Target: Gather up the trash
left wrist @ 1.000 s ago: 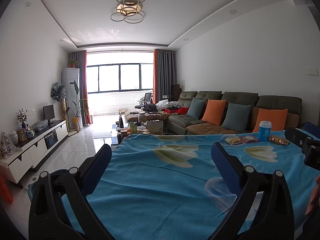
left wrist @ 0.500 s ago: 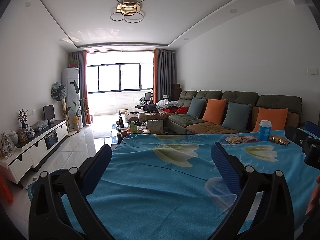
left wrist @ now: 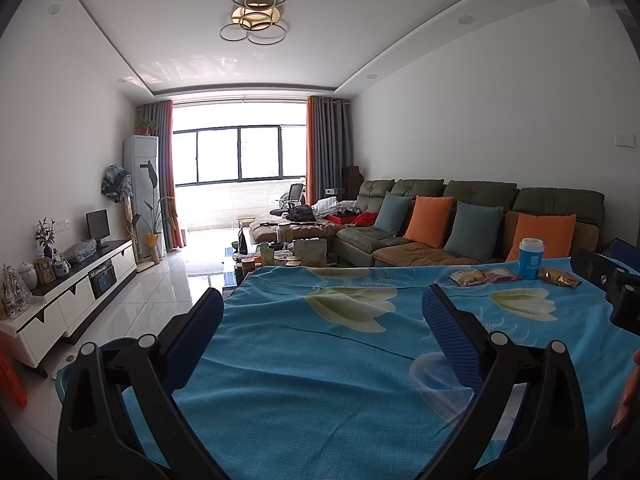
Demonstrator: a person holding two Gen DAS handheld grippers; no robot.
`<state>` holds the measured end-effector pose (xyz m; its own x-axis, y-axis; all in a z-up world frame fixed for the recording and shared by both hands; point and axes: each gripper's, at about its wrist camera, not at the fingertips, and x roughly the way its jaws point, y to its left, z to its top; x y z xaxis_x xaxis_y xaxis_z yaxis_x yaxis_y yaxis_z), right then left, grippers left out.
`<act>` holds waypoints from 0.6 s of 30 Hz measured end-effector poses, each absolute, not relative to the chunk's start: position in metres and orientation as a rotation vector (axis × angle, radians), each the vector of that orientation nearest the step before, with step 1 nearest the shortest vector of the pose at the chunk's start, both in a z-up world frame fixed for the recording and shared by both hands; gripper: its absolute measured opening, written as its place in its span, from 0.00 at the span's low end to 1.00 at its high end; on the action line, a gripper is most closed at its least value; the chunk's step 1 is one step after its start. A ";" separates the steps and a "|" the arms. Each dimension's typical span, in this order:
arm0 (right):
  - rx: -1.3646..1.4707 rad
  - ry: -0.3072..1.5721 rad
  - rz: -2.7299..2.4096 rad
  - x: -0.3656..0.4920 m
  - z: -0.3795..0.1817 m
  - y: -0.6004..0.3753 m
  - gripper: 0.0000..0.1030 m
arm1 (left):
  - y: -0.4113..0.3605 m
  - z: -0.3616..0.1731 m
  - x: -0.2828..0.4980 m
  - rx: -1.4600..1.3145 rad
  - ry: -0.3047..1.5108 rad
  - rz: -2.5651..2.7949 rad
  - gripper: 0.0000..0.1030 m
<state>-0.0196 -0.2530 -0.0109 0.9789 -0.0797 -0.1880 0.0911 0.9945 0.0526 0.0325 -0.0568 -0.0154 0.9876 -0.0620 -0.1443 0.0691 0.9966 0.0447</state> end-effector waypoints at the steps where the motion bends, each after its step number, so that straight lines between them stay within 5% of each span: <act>1: 0.061 0.187 -0.085 -0.020 -0.011 -0.253 0.94 | -0.057 -0.015 0.033 0.049 0.144 -0.067 0.95; 18: 0.061 0.189 -0.086 -0.019 -0.011 -0.253 0.94 | -0.057 -0.024 0.031 0.048 0.162 -0.075 0.95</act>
